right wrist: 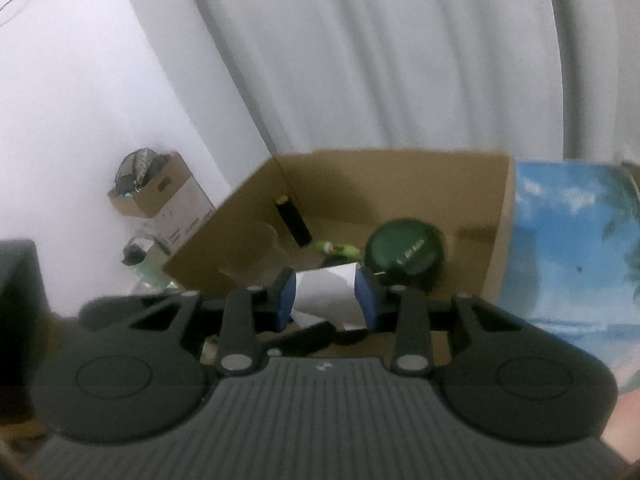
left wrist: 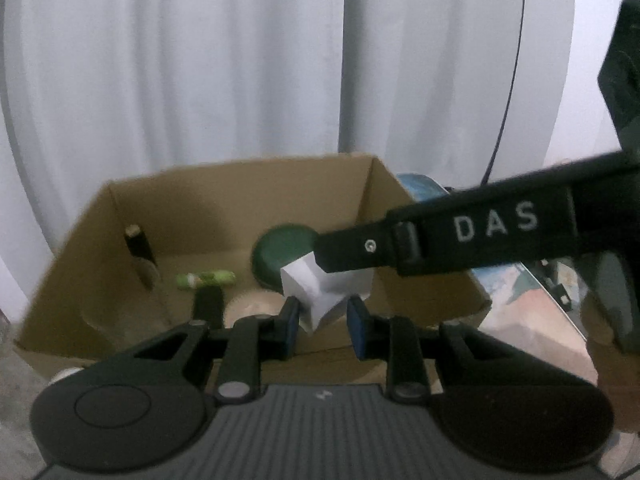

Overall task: Organize rigid objects
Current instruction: 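Carry the white cube with the right gripper into the box and release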

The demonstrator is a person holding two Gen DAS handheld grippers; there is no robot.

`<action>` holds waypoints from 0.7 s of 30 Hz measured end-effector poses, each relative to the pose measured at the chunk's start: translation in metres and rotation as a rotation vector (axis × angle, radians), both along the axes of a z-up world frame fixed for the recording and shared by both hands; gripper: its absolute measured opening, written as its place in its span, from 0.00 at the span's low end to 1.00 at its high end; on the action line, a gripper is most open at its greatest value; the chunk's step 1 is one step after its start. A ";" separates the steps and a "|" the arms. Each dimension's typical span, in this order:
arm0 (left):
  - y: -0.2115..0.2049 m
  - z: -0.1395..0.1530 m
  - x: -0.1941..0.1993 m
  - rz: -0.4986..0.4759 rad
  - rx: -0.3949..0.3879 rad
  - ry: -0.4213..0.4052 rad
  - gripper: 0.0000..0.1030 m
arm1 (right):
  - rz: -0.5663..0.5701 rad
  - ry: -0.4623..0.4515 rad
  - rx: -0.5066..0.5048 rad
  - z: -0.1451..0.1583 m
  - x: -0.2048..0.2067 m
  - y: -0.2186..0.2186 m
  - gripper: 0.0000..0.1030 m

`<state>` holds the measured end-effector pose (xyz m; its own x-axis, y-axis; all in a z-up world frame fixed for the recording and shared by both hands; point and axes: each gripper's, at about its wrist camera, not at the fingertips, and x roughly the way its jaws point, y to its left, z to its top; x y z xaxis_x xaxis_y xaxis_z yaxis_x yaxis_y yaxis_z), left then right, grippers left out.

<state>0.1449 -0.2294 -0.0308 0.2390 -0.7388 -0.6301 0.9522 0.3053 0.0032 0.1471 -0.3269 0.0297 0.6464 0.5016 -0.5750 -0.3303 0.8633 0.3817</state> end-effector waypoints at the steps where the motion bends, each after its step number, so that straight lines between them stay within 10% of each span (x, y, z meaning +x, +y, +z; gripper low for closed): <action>1: 0.000 -0.001 -0.001 -0.001 -0.004 -0.005 0.24 | -0.002 0.012 -0.006 -0.004 0.002 -0.001 0.32; 21: 0.006 0.005 -0.017 -0.063 -0.005 -0.025 0.32 | 0.040 0.121 -0.027 -0.019 0.019 -0.002 0.33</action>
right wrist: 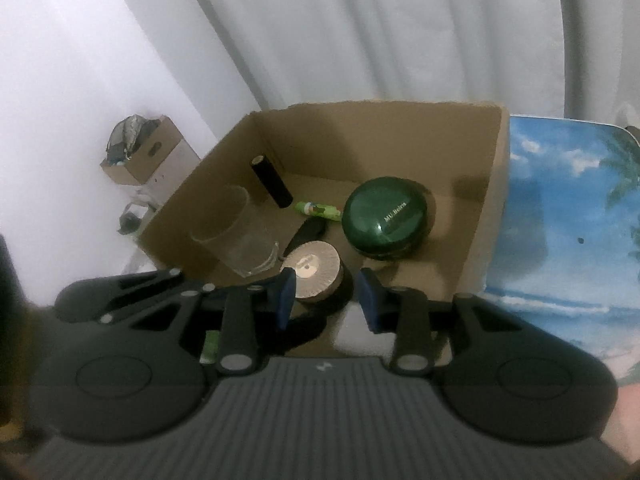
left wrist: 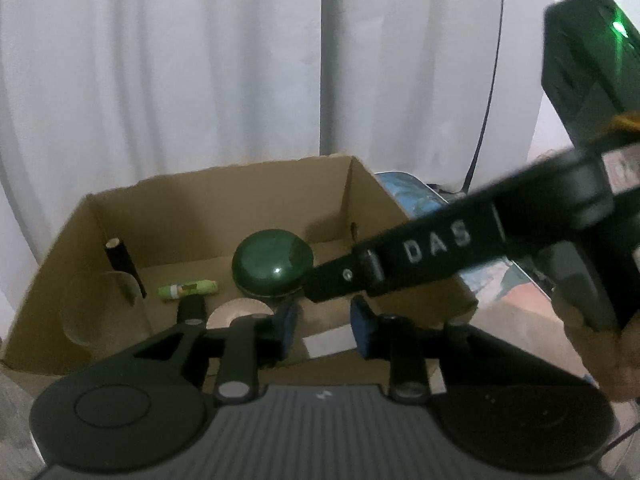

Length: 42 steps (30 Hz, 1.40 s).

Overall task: Organize rigid objects
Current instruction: 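Carry the white cube with the right gripper into the box and release, then move the right gripper to the green dropper bottle and close on it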

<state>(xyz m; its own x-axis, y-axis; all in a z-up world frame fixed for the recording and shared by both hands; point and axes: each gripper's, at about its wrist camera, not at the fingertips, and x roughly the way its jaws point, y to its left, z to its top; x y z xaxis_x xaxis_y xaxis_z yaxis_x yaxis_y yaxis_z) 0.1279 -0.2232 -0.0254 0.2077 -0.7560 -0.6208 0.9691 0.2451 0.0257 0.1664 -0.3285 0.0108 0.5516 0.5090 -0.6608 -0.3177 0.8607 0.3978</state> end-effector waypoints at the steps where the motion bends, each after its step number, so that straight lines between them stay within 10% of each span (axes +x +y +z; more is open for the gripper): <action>1: 0.003 0.002 -0.002 -0.005 -0.005 -0.008 0.34 | -0.003 -0.006 0.008 0.002 -0.001 -0.001 0.33; 16: 0.098 0.038 -0.028 -0.050 -0.104 -0.106 0.64 | -0.144 -0.201 0.192 0.053 -0.095 -0.039 0.40; 30: 0.138 0.004 -0.006 0.139 -0.015 -0.155 0.64 | -0.092 -0.121 0.220 0.017 -0.131 0.019 0.43; 42: 0.115 -0.041 0.005 0.119 -0.004 -0.138 0.44 | 0.046 -0.228 -0.031 0.010 -0.120 0.111 0.42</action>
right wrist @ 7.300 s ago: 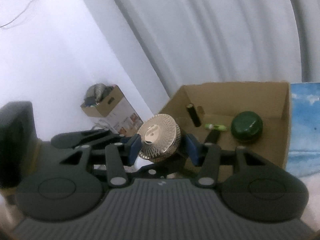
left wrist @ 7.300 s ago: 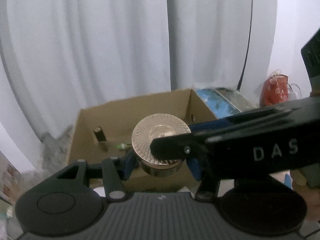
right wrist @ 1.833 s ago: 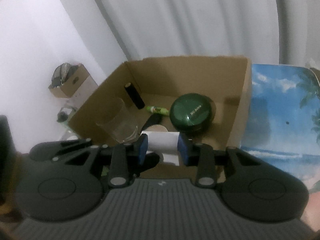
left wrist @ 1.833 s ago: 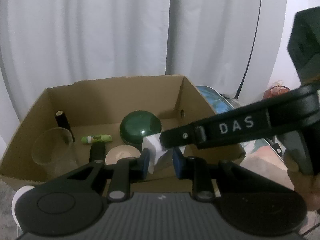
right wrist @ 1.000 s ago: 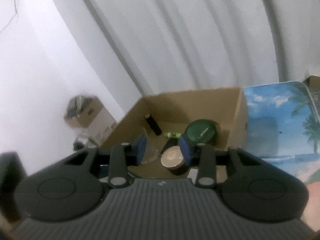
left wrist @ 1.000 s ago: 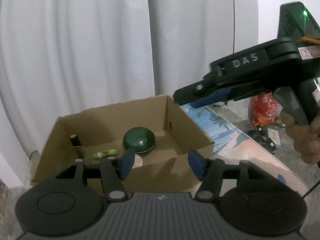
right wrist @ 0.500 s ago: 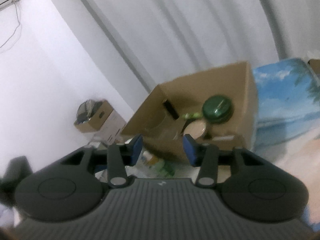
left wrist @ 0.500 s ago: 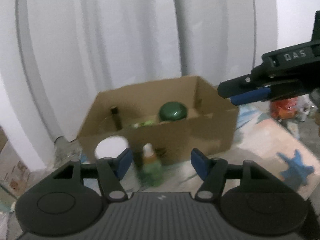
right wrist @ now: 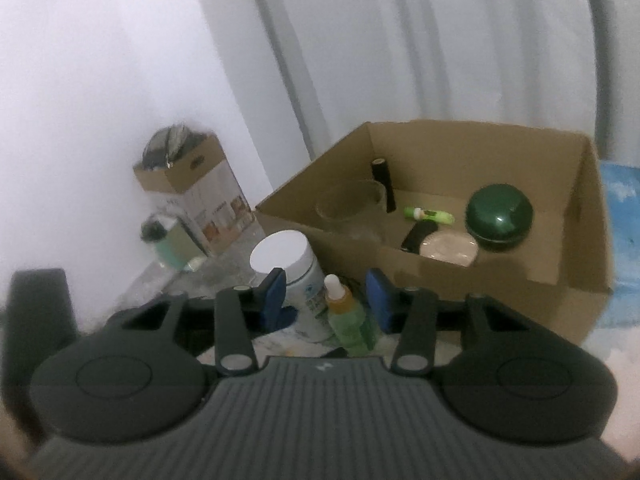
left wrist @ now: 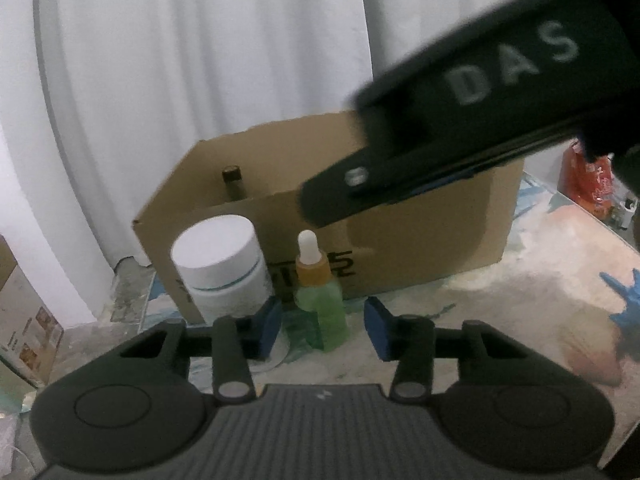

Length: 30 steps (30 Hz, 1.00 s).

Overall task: Organize rigid objects
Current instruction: 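Move the right gripper to the green dropper bottle and close on it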

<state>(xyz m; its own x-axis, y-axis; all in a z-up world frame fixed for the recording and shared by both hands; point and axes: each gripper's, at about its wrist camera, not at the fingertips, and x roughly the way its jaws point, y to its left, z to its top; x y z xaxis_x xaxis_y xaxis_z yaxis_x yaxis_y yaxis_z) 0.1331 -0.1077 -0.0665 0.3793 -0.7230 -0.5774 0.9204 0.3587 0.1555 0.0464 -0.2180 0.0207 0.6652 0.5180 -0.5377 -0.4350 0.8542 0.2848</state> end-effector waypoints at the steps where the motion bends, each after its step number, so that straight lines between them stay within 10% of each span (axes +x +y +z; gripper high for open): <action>1: -0.001 -0.003 0.001 0.001 0.002 0.002 0.43 | 0.008 -0.002 -0.014 0.000 0.002 0.003 0.41; 30: -0.015 -0.029 0.007 -0.005 -0.020 -0.003 0.31 | 0.068 0.033 -0.125 -0.024 0.041 0.029 0.09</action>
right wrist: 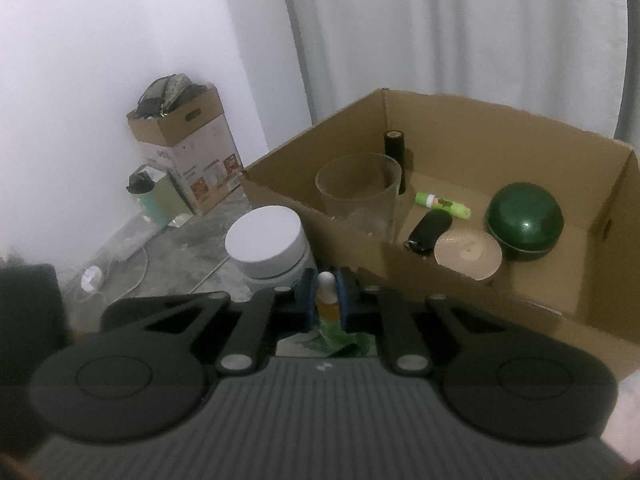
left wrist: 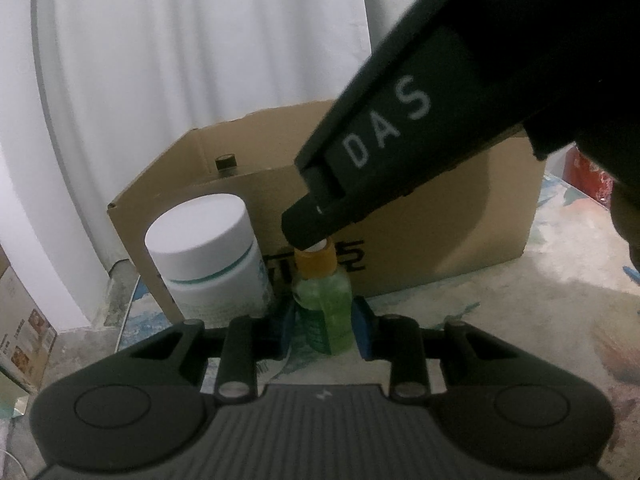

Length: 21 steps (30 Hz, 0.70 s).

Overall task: Organize rigid objects
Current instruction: 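Move the right gripper to the green dropper bottle and close on it, then carry the dropper bottle with the right gripper into the box and release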

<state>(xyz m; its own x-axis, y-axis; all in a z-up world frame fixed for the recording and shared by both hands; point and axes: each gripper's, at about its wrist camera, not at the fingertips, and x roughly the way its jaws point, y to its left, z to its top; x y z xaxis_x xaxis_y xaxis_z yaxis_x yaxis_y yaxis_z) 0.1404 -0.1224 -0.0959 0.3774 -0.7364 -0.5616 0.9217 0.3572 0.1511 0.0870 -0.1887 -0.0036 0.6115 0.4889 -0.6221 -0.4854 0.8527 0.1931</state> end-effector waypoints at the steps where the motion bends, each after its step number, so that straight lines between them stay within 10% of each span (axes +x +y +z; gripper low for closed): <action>1: 0.001 0.001 -0.001 0.001 -0.002 -0.001 0.31 | 0.004 -0.001 0.000 0.001 -0.001 0.000 0.09; 21: -0.010 0.102 -0.048 -0.108 -0.171 -0.099 0.31 | 0.003 -0.236 0.062 0.117 -0.046 -0.060 0.09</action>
